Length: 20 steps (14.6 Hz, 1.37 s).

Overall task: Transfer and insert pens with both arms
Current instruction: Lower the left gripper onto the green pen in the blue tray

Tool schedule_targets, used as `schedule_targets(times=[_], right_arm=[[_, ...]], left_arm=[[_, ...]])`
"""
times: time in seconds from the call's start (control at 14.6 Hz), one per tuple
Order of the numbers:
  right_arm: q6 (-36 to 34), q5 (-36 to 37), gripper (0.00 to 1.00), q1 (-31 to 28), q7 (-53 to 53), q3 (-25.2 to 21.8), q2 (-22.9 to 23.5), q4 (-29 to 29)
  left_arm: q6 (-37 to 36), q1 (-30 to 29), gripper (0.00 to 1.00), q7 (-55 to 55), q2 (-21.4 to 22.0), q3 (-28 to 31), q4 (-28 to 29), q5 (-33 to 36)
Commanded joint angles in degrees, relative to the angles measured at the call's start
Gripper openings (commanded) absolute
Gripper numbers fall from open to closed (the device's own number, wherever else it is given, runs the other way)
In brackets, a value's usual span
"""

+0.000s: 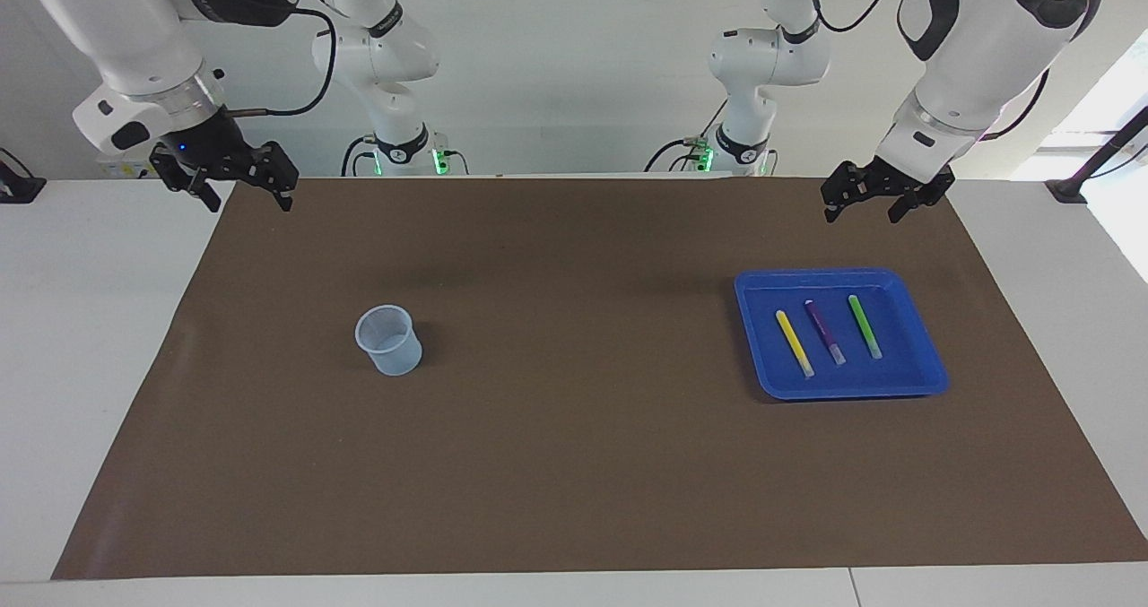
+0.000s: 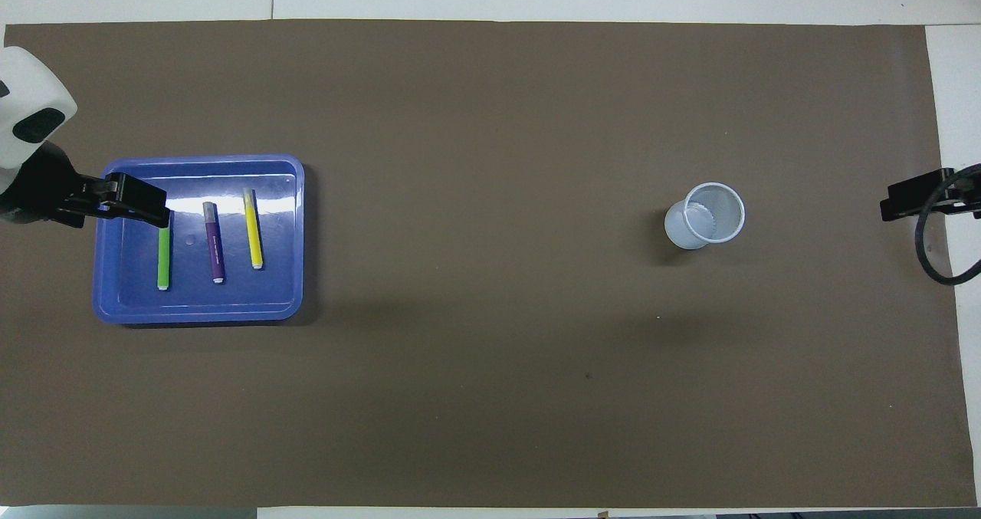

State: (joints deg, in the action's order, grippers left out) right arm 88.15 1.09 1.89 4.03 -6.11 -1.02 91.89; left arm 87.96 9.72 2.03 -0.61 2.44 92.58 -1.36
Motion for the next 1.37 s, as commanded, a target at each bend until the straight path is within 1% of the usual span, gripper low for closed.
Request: schedule_targets(times=[0.0, 0.55, 0.69, 0.82, 0.96, 1.03, 1.1, 1.23, 1.3], right_arm=[[0.7, -1.2, 1.0, -0.4, 0.1, 0.2, -0.5, 0.5], [0.2, -1.2, 1.0, -0.3, 0.2, 0.2, -0.6, 0.6], [0.1, -1.2, 1.0, 0.6, 0.0, 0.3, -0.6, 0.7], [0.1, -1.1, 1.0, -0.4, 0.1, 0.2, -0.6, 0.7], [0.1, -1.1, 1.0, -0.3, -0.1, 0.2, -0.6, 0.7], [0.1, -1.1, 1.0, 0.0, -0.1, 0.2, -0.6, 0.7], [0.1, -1.1, 1.0, 0.2, -0.1, 0.2, -0.6, 0.7], [0.1, -1.1, 1.0, 0.2, -0.1, 0.2, -0.6, 0.7], [0.1, -1.1, 1.0, 0.1, -0.1, 0.2, -0.6, 0.7]], left_arm=[[0.7, 1.2, 1.0, 0.5, 0.5, 0.6, 0.7, 0.7], [0.6, 0.8, 1.0, 0.5, 0.5, 0.6, 0.7, 0.7], [0.3, 0.7, 1.0, 0.4, 0.6, 0.6, 0.7, 0.7], [0.3, 0.5, 1.0, -0.3, 1.1, 0.7, 1.6, 0.7], [0.4, 0.1, 1.0, 0.2, 2.1, 0.7, 3.6, 0.7], [0.8, 0.0, 1.0, 0.2, 3.0, 0.7, 5.4, 0.7], [2.5, 0.1, 1.0, 0.1, 4.1, 0.7, 7.9, 0.7], [8.1, -0.3, 1.0, 0.2, 6.4, 0.7, 13.5, 0.7], [10.4, -2.0, 1.0, 0.0, 7.7, 0.7, 16.6, 0.7]])
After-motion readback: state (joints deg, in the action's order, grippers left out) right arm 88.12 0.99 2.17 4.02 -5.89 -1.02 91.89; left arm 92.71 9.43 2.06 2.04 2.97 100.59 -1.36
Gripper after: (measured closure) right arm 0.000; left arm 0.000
